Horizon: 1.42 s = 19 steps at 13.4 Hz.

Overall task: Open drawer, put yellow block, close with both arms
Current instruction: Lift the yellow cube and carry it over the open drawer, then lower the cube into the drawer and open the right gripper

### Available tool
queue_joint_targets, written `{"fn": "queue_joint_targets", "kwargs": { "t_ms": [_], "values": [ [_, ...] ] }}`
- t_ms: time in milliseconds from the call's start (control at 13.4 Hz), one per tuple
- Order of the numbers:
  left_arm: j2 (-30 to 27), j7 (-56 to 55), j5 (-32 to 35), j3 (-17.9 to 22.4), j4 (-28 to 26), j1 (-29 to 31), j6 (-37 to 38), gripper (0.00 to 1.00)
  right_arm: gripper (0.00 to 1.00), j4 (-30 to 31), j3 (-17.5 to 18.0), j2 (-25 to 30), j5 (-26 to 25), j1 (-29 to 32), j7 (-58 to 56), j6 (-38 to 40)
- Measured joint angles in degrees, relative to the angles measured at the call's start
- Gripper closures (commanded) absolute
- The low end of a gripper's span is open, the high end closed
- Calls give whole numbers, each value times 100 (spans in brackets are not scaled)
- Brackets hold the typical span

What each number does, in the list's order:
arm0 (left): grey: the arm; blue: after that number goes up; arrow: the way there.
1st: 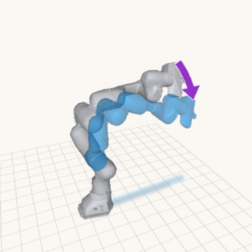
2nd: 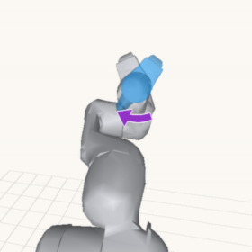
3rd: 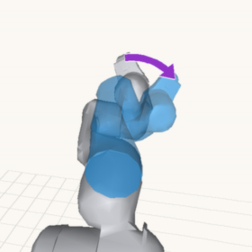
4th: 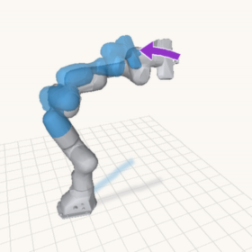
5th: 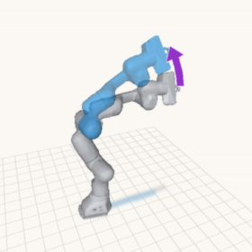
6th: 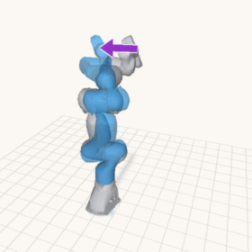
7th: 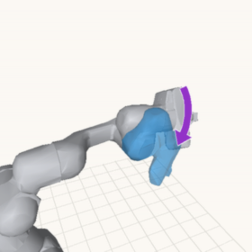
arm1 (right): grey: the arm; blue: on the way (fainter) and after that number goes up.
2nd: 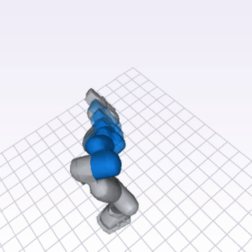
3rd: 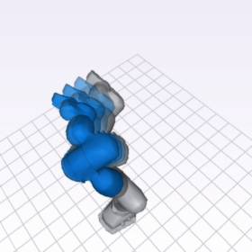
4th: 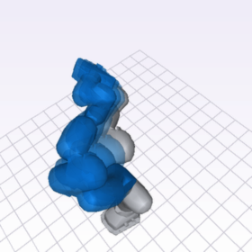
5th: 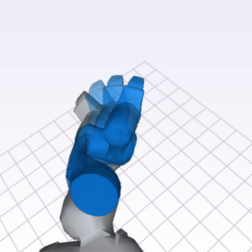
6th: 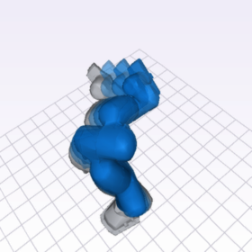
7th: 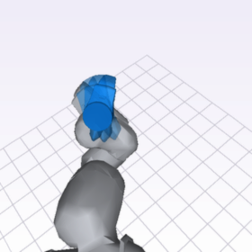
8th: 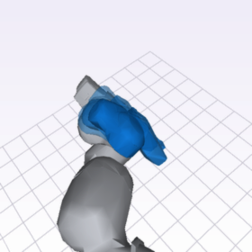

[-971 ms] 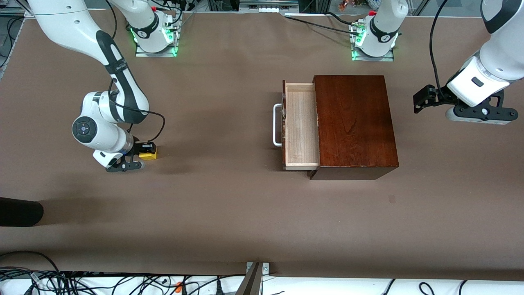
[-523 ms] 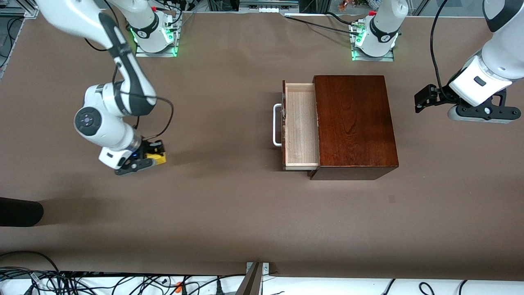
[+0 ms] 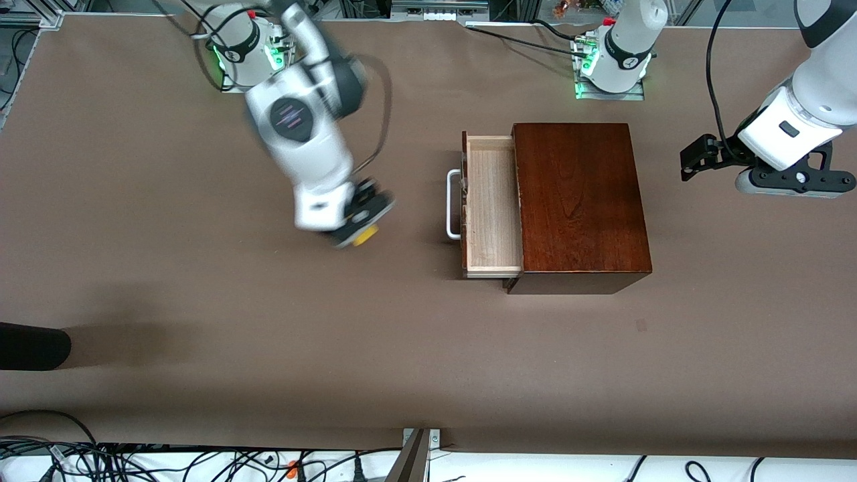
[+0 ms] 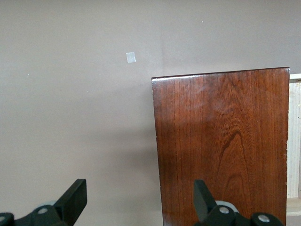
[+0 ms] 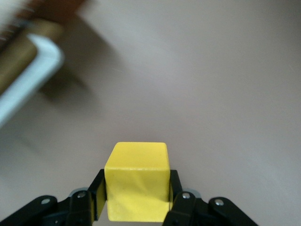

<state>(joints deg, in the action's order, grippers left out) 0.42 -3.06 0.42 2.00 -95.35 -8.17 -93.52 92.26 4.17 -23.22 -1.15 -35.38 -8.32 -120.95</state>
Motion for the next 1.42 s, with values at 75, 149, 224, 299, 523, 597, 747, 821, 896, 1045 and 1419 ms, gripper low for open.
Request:
{"fn": "queue_joint_targets", "kwargs": {
  "t_ms": [75,149,224,299,523,597,747,821,896,1045,1419],
  "values": [
    [2,0,0,1,0,1,0,0,73,-434,1,-142,-18,-321,0,301],
    [5,0,0,2,0,2,0,0,73,-947,-2,-343,-48,-622,1,629],
    [7,0,0,2,0,2,0,0,73,-1509,-9,-588,-78,-897,1,928],
    [7,0,0,2,0,2,0,0,73,-2024,-21,-846,-111,-1131,1,1170],
    [7,-1,0,2,1,2,0,0,73,-2859,-41,-1464,-569,-1683,-8,1342],
    [7,-1,0,2,1,2,0,0,73,-2937,-42,-1578,-682,-1797,-42,1341],
    [7,-1,0,2,1,2,0,0,75,-3015,-44,-1705,-748,-1906,-201,1338],
    [7,-1,0,2,1,2,0,0,77,-3026,-46,-1714,-751,-1917,-302,1338],
    [7,-1,0,2,1,2,0,0,78,-3036,-48,-1713,-751,-1929,-372,1338],
    [7,-1,0,2,1,3,0,0,78,-3041,-52,-1726,-780,-2013,-398,1316],
    [7,-5,0,5,10,42,0,0,78,-3047,-77,-1964,-905,-2172,-399,1074]
  ]
}}
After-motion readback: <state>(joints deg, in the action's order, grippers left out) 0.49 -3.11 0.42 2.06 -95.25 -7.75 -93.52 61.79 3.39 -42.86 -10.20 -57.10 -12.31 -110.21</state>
